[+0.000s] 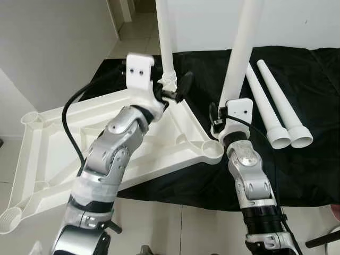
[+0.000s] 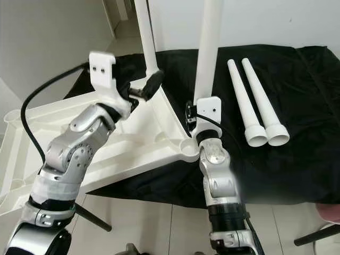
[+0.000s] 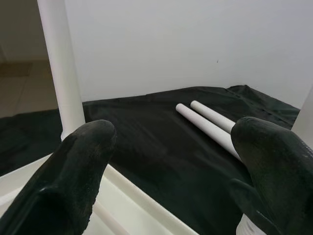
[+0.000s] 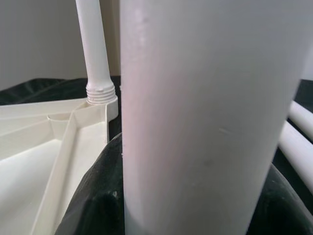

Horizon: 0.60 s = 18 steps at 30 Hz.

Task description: Building children table

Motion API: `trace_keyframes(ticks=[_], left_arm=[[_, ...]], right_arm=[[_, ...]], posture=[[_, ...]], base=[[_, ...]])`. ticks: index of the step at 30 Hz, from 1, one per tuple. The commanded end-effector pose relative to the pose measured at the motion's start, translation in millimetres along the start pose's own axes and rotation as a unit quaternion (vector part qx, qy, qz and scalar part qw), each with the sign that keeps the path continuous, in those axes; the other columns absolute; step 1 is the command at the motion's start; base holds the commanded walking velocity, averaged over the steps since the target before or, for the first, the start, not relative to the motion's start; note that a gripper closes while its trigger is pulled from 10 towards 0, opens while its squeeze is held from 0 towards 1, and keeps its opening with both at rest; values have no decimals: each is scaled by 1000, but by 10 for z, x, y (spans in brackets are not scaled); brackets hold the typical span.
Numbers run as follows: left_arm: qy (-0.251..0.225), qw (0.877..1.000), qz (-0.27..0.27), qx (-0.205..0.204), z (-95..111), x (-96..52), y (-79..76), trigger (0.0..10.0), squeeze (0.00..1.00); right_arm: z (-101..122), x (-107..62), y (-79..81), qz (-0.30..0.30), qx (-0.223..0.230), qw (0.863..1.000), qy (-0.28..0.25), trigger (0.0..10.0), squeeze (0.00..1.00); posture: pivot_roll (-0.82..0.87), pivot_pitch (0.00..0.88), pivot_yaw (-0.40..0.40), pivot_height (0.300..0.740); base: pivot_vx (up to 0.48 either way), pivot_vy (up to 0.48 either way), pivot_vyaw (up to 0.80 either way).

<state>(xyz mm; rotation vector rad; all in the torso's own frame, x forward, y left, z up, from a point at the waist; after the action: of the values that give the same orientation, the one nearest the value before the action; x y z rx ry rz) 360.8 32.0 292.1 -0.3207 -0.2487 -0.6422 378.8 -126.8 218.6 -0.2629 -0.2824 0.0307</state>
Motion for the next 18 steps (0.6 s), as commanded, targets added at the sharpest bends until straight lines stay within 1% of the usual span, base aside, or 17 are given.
trace_keyframes(ticks=[1,3,4,5,8,9,10,11,13,15,16,17,18], left_arm=[[5,999,-44,18,-8,-63,-117,10000,0],[5,999,-44,18,-8,-63,-117,10000,0],[9,999,-33,18,-67,-109,-91,10000,0],[13,999,-22,29,-132,-159,-58,10000,0],[13,999,-22,29,-132,-159,-58,10000,0],[17,999,-13,35,-187,-201,-32,10000,0],[17,999,-13,35,-187,-201,-32,10000,0],[31,998,-7,47,-285,-278,4,10000,0],[31,998,-7,47,-285,-278,4,10000,0],[60,996,-7,58,-454,-431,32,10000,0],[60,996,-7,58,-454,-431,32,10000,0],[85,994,-17,69,-576,-549,24,10000,0],[85,994,-17,69,-576,-549,24,10000,0]], right_arm=[[109,-34,42,5,12,1000,-23,10000,0],[109,-34,42,5,12,1000,-23,10000,0],[101,-77,61,8,15,1000,-26,10000,0],[94,-126,90,12,15,999,-29,10000,0],[94,-126,90,12,15,999,-29,10000,0],[91,-160,110,15,14,999,-31,10000,0],[91,-160,110,15,14,999,-31,10000,0],[89,-207,161,31,20,999,-34,10000,0],[89,-207,161,31,20,999,-34,10000,0],[105,-279,241,64,33,996,-49,10000,0],[105,-279,241,64,33,996,-49,10000,0],[78,-312,264,79,42,995,-53,10000,0],[78,-312,264,79,42,995,-53,10000,0]], posture=[[-51,38,94,740],[-51,38,94,740],[-54,32,88,740],[-59,29,87,740],[-59,29,87,740],[-59,29,87,740],[-59,29,87,740],[-60,30,83,740],[-60,30,83,740],[-54,35,81,740],[-54,35,81,740],[-51,37,80,740],[-51,37,80,740]], base=[[0,0,0],[0,0,0],[0,0,0],[0,0,0],[0,0,0],[0,0,0],[0,0,0],[0,0,0],[0,0,0],[0,0,0],[0,0,0],[0,0,0],[0,0,0]])
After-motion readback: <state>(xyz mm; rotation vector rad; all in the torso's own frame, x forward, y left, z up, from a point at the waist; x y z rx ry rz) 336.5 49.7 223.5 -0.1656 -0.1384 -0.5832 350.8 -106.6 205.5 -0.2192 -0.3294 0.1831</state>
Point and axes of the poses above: a point about 5 cm out from each wrist's last joint towards the gripper, its own x axis pointing out of the wrist towards the gripper, its own z axis along the axis of the wrist's last joint, y = z × x, the point moved 6 cm from there along x, pointing out of the wrist towards the gripper, and after that the axes turned 9 degrees about -x, right-handed, at the moved point
